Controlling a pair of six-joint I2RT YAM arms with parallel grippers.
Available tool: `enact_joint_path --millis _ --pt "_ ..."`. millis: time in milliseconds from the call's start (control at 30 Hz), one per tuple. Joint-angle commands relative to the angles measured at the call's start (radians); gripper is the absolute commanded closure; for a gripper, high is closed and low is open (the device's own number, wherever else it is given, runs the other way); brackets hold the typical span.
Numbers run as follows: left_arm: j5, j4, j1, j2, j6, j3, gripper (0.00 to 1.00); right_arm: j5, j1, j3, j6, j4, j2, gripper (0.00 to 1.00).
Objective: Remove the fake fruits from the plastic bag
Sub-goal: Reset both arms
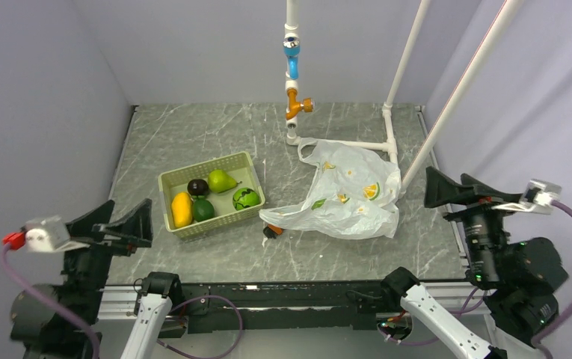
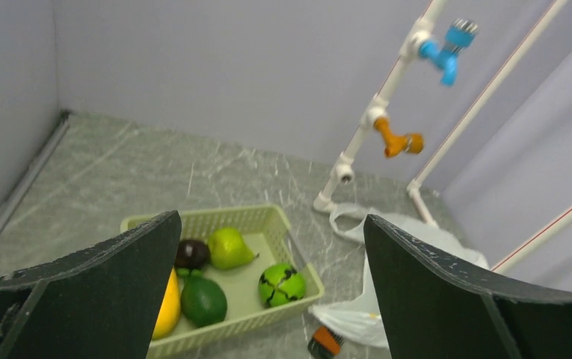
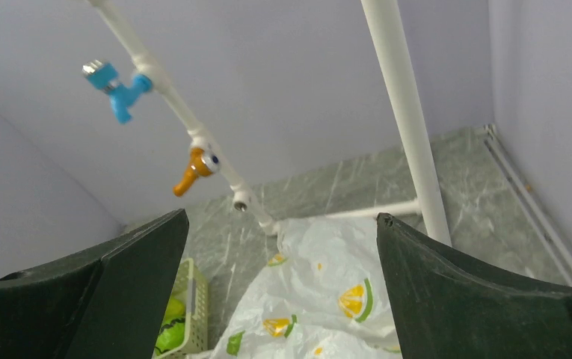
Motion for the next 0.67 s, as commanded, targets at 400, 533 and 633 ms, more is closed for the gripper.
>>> enact_joint_path --millis 400,533,633 --pt "0.012 -0.012 0.0 0.04 -0.036 -0.11 0.01 -0.001 0.0 -0.231 0.129 -0.031 -0.012 0.0" --pt "0.012 -0.01 0.001 0.035 -0.038 -0.116 0.01 0.033 0.001 -0.219 0.167 -0.065 0.01 0.0" --pt "0.015 -0.013 0.0 0.039 -0.038 -0.123 0.01 0.112 0.0 -0.179 0.22 -0.162 0.083 0.0"
